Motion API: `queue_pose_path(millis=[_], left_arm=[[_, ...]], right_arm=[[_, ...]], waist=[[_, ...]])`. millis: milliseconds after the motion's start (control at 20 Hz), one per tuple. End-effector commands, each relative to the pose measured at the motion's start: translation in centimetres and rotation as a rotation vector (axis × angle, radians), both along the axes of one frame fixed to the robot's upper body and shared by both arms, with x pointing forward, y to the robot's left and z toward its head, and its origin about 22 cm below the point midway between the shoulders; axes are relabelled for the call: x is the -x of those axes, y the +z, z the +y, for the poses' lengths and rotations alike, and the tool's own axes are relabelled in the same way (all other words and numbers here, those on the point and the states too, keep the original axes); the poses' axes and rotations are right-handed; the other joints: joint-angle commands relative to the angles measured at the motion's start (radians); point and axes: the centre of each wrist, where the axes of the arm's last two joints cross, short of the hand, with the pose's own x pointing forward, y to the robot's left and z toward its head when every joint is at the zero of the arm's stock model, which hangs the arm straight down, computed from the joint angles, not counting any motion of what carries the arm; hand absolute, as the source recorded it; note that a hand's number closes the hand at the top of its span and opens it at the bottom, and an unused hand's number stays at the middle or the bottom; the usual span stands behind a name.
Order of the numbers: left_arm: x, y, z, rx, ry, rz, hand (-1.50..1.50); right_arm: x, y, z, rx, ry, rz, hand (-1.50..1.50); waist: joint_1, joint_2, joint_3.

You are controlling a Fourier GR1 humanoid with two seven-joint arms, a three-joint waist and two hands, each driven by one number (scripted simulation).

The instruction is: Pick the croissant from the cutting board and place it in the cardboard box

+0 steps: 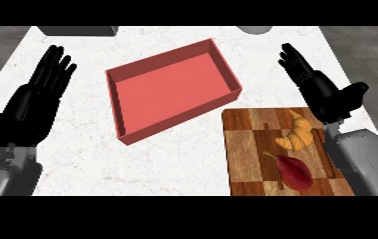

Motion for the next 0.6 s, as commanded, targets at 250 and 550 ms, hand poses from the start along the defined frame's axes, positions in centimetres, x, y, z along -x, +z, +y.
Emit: queue_pose_path(millis=[250, 550], left_arm=[[3.8, -4.4, 9.5, -0.498, 0.355, 0.193, 0.00], [3.6, -6.7, 8.9, -0.471, 0.362, 0.284, 0.00]], right_arm=[[4.2, -3.4, -8.8, -0.149, -0.415, -0.002, -1.50], [11.2, -10.8, -11.1, 0.227, -0.412, -0.030, -1.50]], waist=[[-0.013, 0.033, 0.042], [-0.028, 0.035, 0.041]])
